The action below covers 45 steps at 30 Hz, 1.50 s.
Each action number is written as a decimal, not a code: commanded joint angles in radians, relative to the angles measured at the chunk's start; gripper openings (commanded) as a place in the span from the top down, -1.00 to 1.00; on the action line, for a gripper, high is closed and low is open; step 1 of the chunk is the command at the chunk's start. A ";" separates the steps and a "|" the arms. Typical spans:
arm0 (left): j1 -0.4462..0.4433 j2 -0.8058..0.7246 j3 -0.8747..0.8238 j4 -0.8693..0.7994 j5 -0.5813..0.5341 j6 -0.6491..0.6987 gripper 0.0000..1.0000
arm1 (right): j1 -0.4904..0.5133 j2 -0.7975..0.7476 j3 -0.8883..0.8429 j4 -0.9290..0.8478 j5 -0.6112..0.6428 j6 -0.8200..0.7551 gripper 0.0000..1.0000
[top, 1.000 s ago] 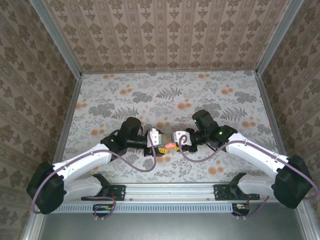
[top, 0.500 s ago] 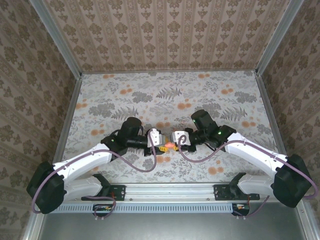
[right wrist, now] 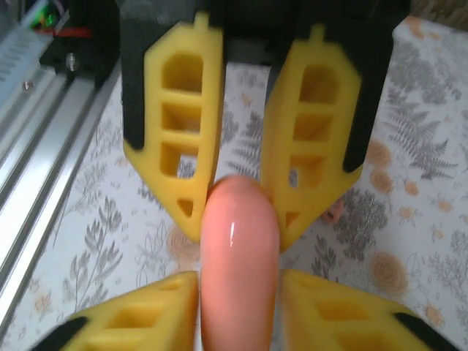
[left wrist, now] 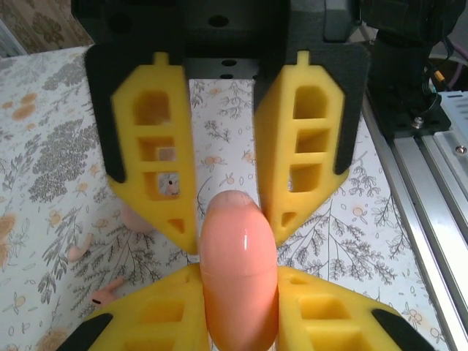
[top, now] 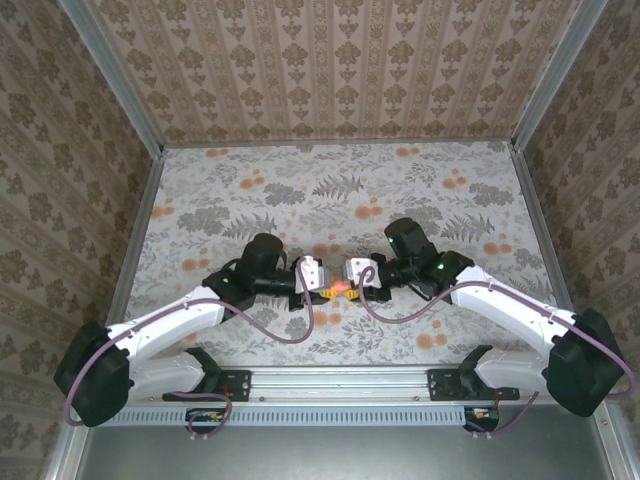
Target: Insert the wireless bluetooth earbuds into the charging case
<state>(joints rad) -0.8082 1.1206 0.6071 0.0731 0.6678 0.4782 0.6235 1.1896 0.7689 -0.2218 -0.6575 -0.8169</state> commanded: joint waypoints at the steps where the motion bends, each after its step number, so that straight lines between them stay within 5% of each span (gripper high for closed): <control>1: 0.019 -0.029 -0.027 0.096 0.070 -0.048 0.61 | -0.075 -0.050 -0.070 0.187 -0.176 0.101 0.17; 6: 0.042 -0.051 -0.058 0.189 0.140 -0.108 0.63 | -0.142 -0.087 -0.147 0.305 -0.321 0.180 -0.07; 13: 0.049 -0.030 -0.059 0.256 0.201 -0.154 0.65 | -0.162 -0.068 -0.137 0.299 -0.420 0.213 -0.05; 22: 0.049 -0.031 -0.063 0.298 0.211 -0.183 0.65 | -0.162 -0.027 -0.099 0.278 -0.463 0.214 0.42; 26: 0.049 -0.035 -0.063 0.294 0.202 -0.181 0.60 | -0.162 -0.029 -0.096 0.273 -0.455 0.210 0.58; 33: 0.044 -0.029 -0.054 0.236 0.168 -0.144 0.11 | -0.140 -0.068 -0.047 0.085 -0.265 0.093 0.68; 45: 0.027 0.004 -0.026 0.213 0.181 -0.138 0.18 | -0.087 -0.083 -0.028 0.067 -0.225 0.062 0.67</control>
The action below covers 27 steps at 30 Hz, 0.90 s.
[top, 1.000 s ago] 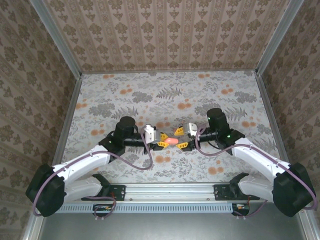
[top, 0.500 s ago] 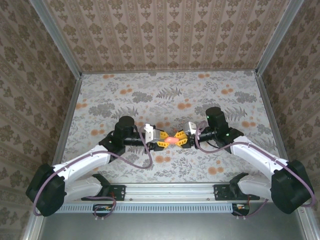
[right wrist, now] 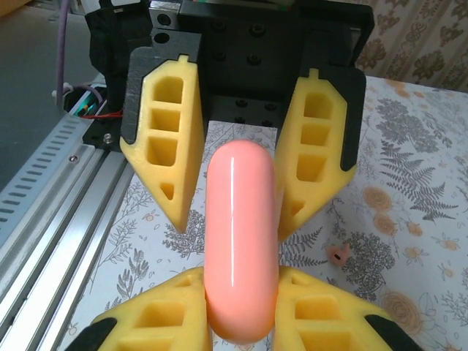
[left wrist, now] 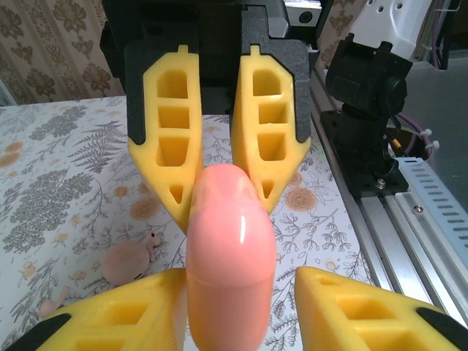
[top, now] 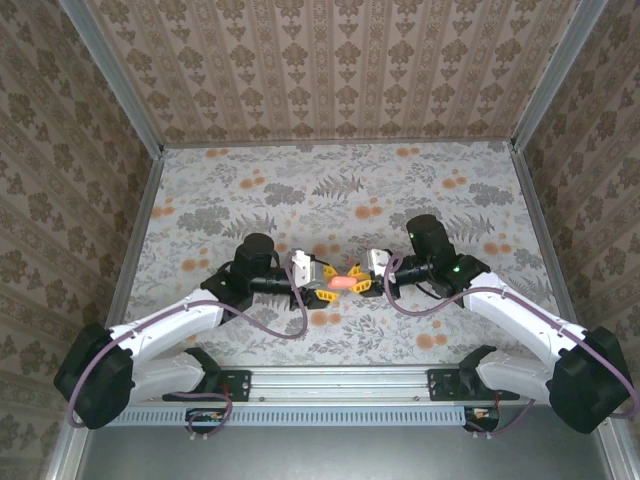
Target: Insert the wireless bluetooth earbuds into the charging case
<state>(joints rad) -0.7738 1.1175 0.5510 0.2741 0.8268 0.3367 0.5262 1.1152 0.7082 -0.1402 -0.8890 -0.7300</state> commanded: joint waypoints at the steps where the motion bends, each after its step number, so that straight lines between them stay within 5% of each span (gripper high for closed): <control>1: -0.008 0.007 0.030 0.014 0.024 0.001 0.19 | 0.012 -0.006 0.034 -0.013 0.005 -0.025 0.67; 13: -0.010 0.004 0.032 0.007 0.009 0.005 0.59 | 0.014 0.004 0.034 0.002 -0.003 -0.023 0.65; 18: -0.010 0.003 0.032 0.000 0.003 0.010 0.61 | 0.012 -0.009 0.013 0.073 -0.013 0.046 0.20; 27: -0.009 0.002 0.027 -0.008 0.006 0.012 0.63 | -0.013 -0.037 0.017 0.107 0.033 0.091 0.18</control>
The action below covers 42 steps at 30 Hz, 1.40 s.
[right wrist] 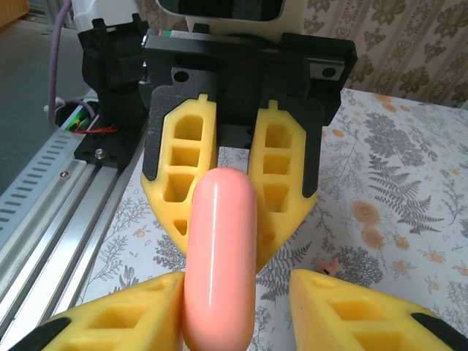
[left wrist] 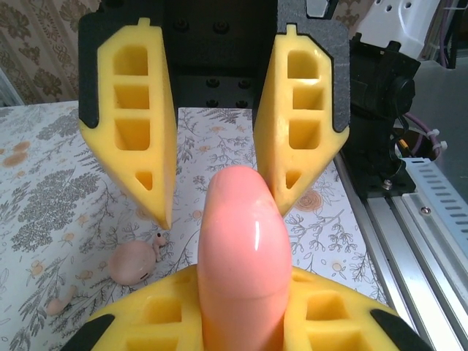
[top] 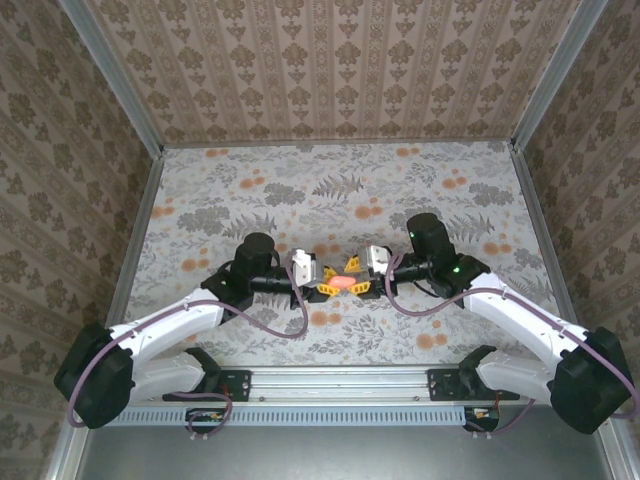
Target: Insert the wireless bluetooth earbuds into the charging case
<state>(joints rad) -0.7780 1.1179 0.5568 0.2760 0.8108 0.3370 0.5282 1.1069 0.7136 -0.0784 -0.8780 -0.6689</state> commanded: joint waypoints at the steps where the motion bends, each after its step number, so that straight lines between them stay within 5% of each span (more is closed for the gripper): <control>1: -0.004 0.001 0.020 -0.010 0.021 0.011 0.64 | -0.024 -0.032 0.012 0.055 0.020 0.038 0.18; 27: 0.051 -0.010 -0.026 0.069 -0.012 -0.054 0.71 | -0.082 -0.058 0.028 0.112 0.073 0.171 0.16; 35: 0.091 0.005 -0.029 0.059 -0.242 -0.139 0.73 | -0.079 -0.036 0.134 -0.003 0.181 0.394 0.12; 42: 0.200 0.034 -0.049 0.067 -0.419 -0.323 0.75 | -0.037 0.035 0.246 -0.170 0.443 0.649 0.20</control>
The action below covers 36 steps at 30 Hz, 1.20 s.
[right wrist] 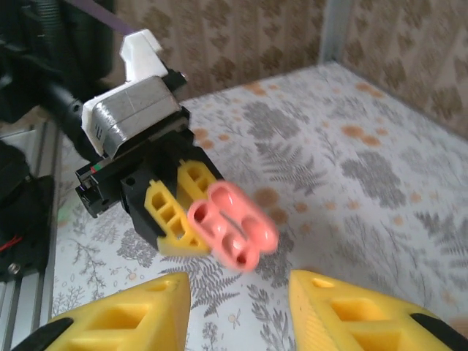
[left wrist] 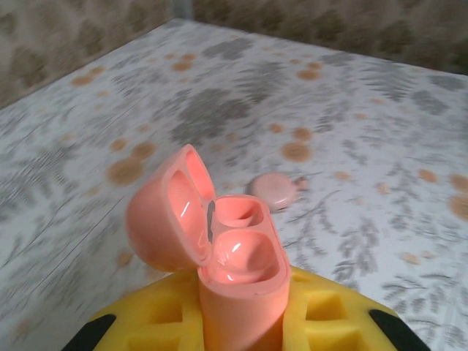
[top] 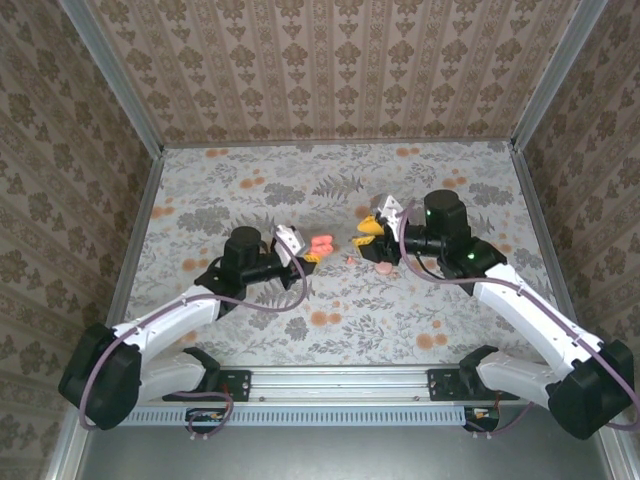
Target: Insert the wireless bluetooth earbuds into the charging case
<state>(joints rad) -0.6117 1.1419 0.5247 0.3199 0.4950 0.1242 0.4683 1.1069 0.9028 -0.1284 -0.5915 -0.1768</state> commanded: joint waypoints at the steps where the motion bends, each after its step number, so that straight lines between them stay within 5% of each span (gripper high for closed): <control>1: 0.052 0.011 -0.021 0.023 -0.118 -0.135 0.75 | 0.035 0.055 0.082 -0.153 0.203 0.195 0.19; 6: 0.123 -0.010 -0.044 0.004 -0.201 -0.231 0.74 | 0.109 0.176 0.199 -0.307 0.359 0.356 0.14; 13: 0.217 -0.080 -0.077 -0.060 -0.251 -0.276 0.74 | 0.204 0.400 0.387 -0.519 0.494 0.372 0.00; 21: 0.274 -0.163 -0.101 -0.124 -0.255 -0.261 0.75 | 0.202 0.644 0.565 -0.709 0.596 0.216 -0.02; 24: 0.279 -0.190 -0.127 -0.093 -0.177 -0.212 0.75 | 0.199 0.739 0.629 -0.769 0.625 0.150 -0.02; 36: 0.279 -0.256 -0.187 -0.040 -0.109 -0.167 0.76 | 0.168 0.987 0.786 -0.854 0.616 0.020 0.04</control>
<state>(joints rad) -0.3386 0.9123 0.3393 0.2543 0.3637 -0.0742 0.6422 2.0571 1.6432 -0.9100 0.0006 -0.1059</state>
